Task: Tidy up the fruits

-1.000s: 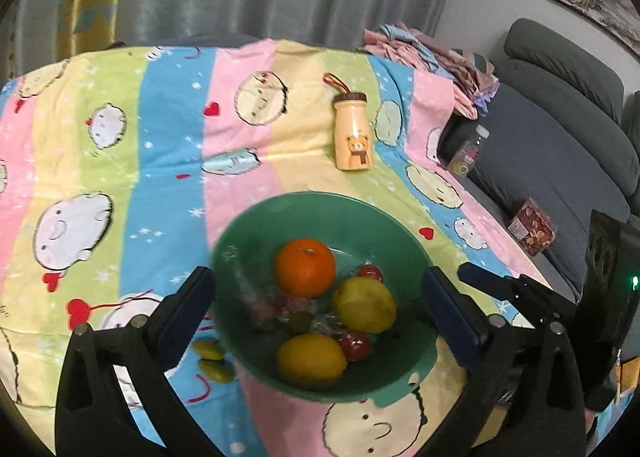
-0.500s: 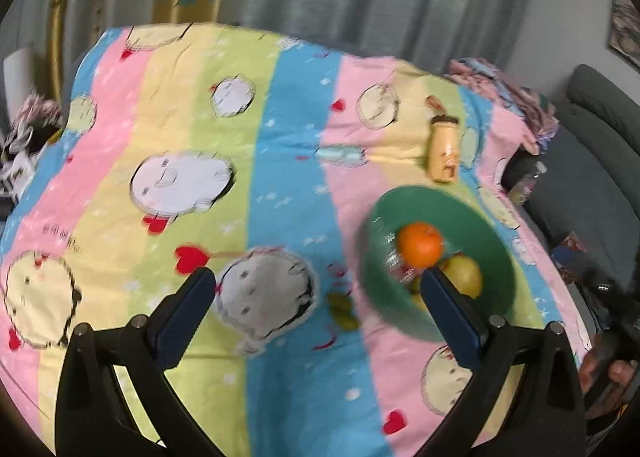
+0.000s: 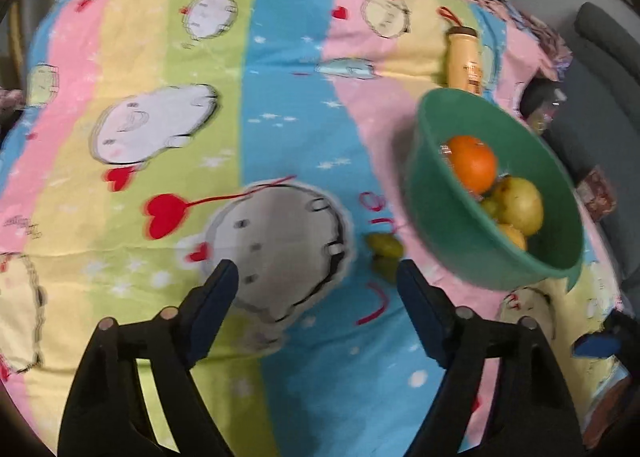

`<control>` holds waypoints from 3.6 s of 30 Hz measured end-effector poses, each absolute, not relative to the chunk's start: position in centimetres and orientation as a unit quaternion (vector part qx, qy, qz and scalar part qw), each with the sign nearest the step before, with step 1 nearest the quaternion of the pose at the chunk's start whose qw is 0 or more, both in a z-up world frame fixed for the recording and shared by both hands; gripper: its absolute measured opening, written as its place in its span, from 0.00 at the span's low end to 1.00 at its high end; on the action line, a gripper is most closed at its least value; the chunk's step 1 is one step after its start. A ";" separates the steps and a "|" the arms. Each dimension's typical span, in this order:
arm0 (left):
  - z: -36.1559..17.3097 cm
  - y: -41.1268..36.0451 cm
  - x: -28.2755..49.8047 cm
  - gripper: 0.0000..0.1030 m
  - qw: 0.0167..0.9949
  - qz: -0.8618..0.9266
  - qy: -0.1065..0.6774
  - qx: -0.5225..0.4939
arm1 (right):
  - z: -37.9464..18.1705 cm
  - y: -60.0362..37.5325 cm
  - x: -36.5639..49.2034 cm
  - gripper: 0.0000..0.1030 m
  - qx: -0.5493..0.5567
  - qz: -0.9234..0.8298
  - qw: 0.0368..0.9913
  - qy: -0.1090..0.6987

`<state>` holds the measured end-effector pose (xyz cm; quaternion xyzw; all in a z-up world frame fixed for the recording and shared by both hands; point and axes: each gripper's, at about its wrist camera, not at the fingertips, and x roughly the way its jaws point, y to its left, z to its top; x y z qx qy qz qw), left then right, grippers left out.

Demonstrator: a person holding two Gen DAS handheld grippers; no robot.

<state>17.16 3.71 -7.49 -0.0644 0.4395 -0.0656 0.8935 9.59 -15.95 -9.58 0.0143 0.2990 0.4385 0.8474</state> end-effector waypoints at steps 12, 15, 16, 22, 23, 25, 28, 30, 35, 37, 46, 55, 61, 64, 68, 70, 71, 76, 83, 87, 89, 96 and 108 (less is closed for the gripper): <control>-10.3 -1.0 21.0 0.58 0.872 -0.100 0.480 0.011 | -10.3 -16.2 10.2 0.75 0.024 0.434 0.844 0.315; -10.3 -1.2 21.1 0.37 0.877 -0.098 0.471 0.015 | -10.4 -16.2 10.2 0.75 0.026 0.436 0.842 0.316; -10.3 -1.2 21.1 0.32 0.877 -0.099 0.470 0.015 | -10.5 -16.2 10.3 0.75 0.026 0.434 0.842 0.319; -10.2 -1.2 19.8 0.31 0.884 -0.096 0.457 0.017 | -10.8 -16.2 10.6 0.75 0.030 0.426 0.843 0.328; -10.0 -0.9 19.4 0.31 0.886 -0.096 0.454 0.011 | -10.9 -16.3 10.7 0.75 0.031 0.424 0.843 0.330; -9.4 0.0 18.6 0.31 0.889 -0.098 0.447 -0.008 | -11.1 -16.3 10.8 0.75 0.034 0.420 0.843 0.333; -8.4 1.7 17.2 0.31 0.894 -0.095 0.436 -0.042 | -11.4 -16.0 11.1 0.75 0.034 0.417 0.842 0.341; -7.8 2.5 16.2 0.31 0.896 -0.090 0.431 -0.055 | -11.7 -15.7 11.0 0.75 0.031 0.418 0.840 0.344; -6.3 3.6 13.2 0.32 0.903 -0.092 0.411 -0.089 | -12.2 -14.5 11.2 0.75 0.020 0.411 0.840 0.353; -5.9 4.1 12.3 0.32 0.904 -0.092 0.403 -0.108 | -12.2 -13.9 11.4 0.75 0.017 0.410 0.840 0.356; -5.8 6.0 8.2 0.32 0.904 -0.073 0.389 -0.162 | -12.8 -8.9 14.1 0.62 -0.064 0.370 0.854 0.359; -6.1 7.3 5.8 0.32 0.907 -0.086 0.368 -0.183 | -13.3 -5.4 17.0 0.47 -0.103 0.321 0.866 0.369; -6.2 7.9 5.5 0.32 0.904 -0.098 0.364 -0.200 | -14.7 -4.3 18.6 0.27 -0.119 0.300 0.863 0.388; -6.2 7.9 5.4 0.32 0.905 -0.100 0.362 -0.200 | -14.4 -4.9 18.6 0.21 -0.102 0.299 0.864 0.392; -6.0 7.7 5.2 0.32 0.907 -0.103 0.359 -0.195 | -13.9 -5.6 17.4 0.21 -0.081 0.310 0.863 0.389; -5.8 7.5 5.2 0.32 0.909 -0.103 0.357 -0.190 | -13.1 -6.3 16.4 0.21 -0.070 0.319 0.866 0.380; -5.8 7.5 5.1 0.32 0.909 -0.104 0.357 -0.189 | -12.6 -6.7 15.7 0.21 -0.064 0.323 0.867 0.374; -5.3 6.8 4.8 0.32 0.912 -0.106 0.353 -0.178 | -10.7 -8.6 13.4 0.21 -0.047 0.337 0.872 0.353; -4.0 5.5 4.5 0.32 0.917 -0.109 0.348 -0.162 | -8.7 -11.0 11.6 0.21 -0.021 0.344 0.878 0.332; -3.0 4.7 4.4 0.32 0.920 -0.109 0.344 -0.151 | -8.0 -12.1 11.0 0.21 -0.010 0.342 0.883 0.322; -2.6 4.4 4.4 0.32 0.922 -0.110 0.342 -0.146 | -7.6 -12.7 10.8 0.21 -0.004 0.341 0.885 0.316; -1.0 2.2 5.4 0.32 0.926 -0.117 0.339 -0.118 | -6.2 -15.4 10.7 0.21 0.018 0.327 0.899 0.292; 1.4 -3.2 10.4 0.32 0.928 -0.152 0.331 -0.073 | -4.2 -20.7 13.0 0.21 0.041 0.285 0.920 0.264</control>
